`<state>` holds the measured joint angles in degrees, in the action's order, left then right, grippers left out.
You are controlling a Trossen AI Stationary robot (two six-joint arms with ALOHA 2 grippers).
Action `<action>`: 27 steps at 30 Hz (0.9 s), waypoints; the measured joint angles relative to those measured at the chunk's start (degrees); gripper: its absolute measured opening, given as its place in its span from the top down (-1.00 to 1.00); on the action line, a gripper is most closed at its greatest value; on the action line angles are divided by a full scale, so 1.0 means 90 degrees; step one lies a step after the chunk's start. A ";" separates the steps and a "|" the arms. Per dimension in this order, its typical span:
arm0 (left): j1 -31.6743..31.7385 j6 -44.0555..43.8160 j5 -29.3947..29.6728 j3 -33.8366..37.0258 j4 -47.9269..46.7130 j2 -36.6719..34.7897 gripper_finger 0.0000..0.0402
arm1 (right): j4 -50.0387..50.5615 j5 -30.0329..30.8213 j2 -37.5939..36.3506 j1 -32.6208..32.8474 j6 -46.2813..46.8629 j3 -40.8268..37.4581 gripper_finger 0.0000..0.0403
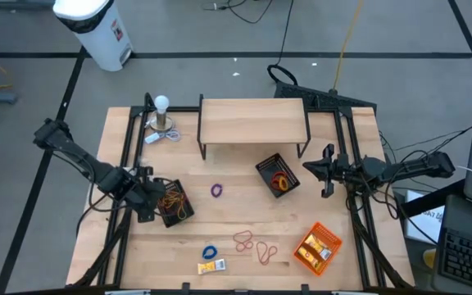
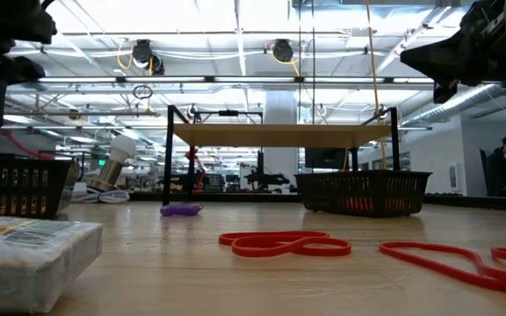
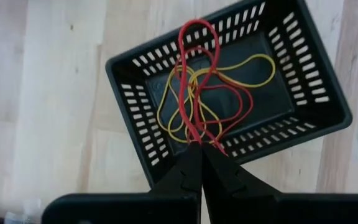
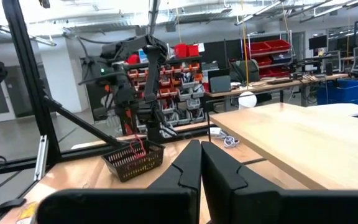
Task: Pick & Place Office Desk Supplies
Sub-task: Put the red rubber band into the left black bin, then put the purple spring keychain into the right black bin
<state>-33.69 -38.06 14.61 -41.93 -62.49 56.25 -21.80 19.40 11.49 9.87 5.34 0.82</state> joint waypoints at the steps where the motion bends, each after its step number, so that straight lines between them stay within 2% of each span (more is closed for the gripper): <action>1: 0.0000 0.0002 -0.0012 0.0032 0.0001 0.0000 1.00 | -0.0028 0.0000 0.0039 0.0000 -0.0005 0.0000 0.98; 10: 0.0027 -0.0056 0.0054 0.0070 0.0344 0.0000 0.93 | -0.0359 0.0000 0.0371 0.0000 -0.0030 0.0000 0.98; 14: 0.0157 0.0144 0.0053 0.0070 0.0576 0.0000 0.79 | -0.0411 0.0000 0.0494 0.0000 -0.0048 0.0000 0.98; 19: 0.0373 0.0452 0.0226 0.0070 0.0842 0.0000 0.53 | -0.0414 0.0005 0.0559 0.0000 -0.0049 0.0000 0.98; 24: 0.0529 0.1410 0.0253 0.0070 0.1420 -0.0086 0.26 | -0.0414 0.0005 0.0568 0.0000 -0.0051 0.0000 0.98; 27: 0.0403 0.2103 0.0659 0.0070 0.2026 -0.0517 0.26 | -0.0412 0.0002 0.0570 0.0000 -0.0050 0.0000 0.98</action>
<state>-30.07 -19.14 20.55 -41.30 -44.26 51.60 -25.51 19.42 16.62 9.87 4.89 0.82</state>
